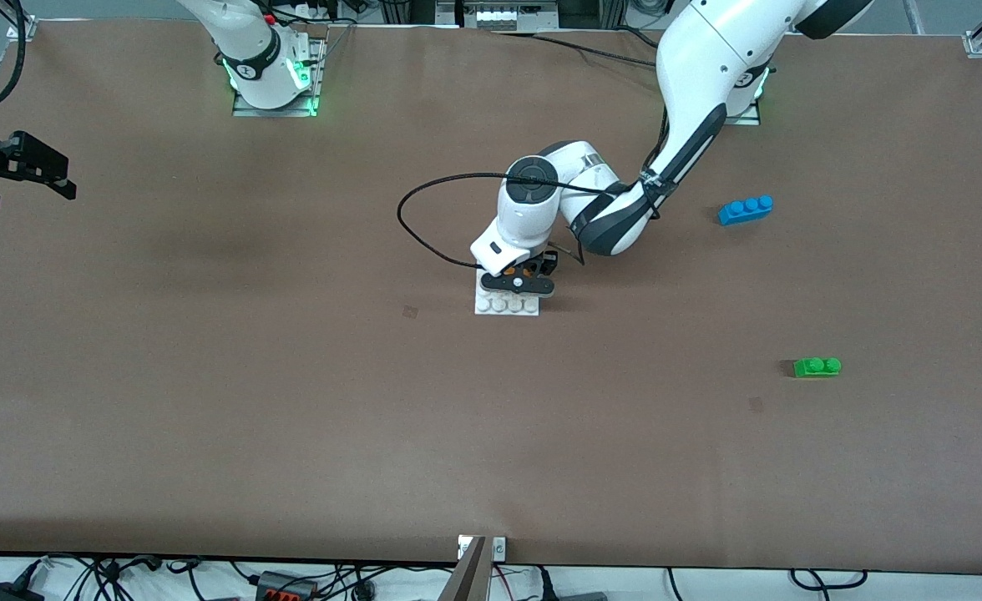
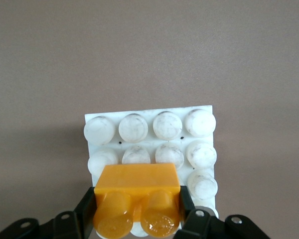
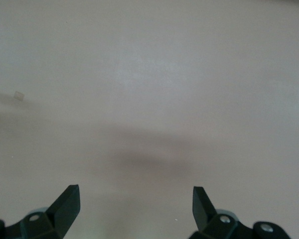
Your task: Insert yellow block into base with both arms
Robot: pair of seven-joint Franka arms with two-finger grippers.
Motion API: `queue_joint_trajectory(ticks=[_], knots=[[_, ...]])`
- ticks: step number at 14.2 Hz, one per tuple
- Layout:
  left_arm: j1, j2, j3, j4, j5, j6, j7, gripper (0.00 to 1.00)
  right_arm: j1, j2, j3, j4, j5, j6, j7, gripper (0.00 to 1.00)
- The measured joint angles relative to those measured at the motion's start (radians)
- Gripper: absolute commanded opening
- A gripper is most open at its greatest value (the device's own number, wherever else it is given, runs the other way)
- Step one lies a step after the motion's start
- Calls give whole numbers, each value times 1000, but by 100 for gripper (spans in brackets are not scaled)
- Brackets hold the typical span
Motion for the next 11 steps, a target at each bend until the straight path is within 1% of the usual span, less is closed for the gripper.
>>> queue_joint_trajectory(ticks=[4,8,11], knots=[[0,0,0,0,0,0,0,61,-1,2,-2,0,5,0,15,100],[-6,0,0,0,15,-1,0,60,-2,4,-4,0,23,0,157,100],[-9,1,-1,0,25,-1,-1,60,-2,5,-2,0,23,0,186,100]])
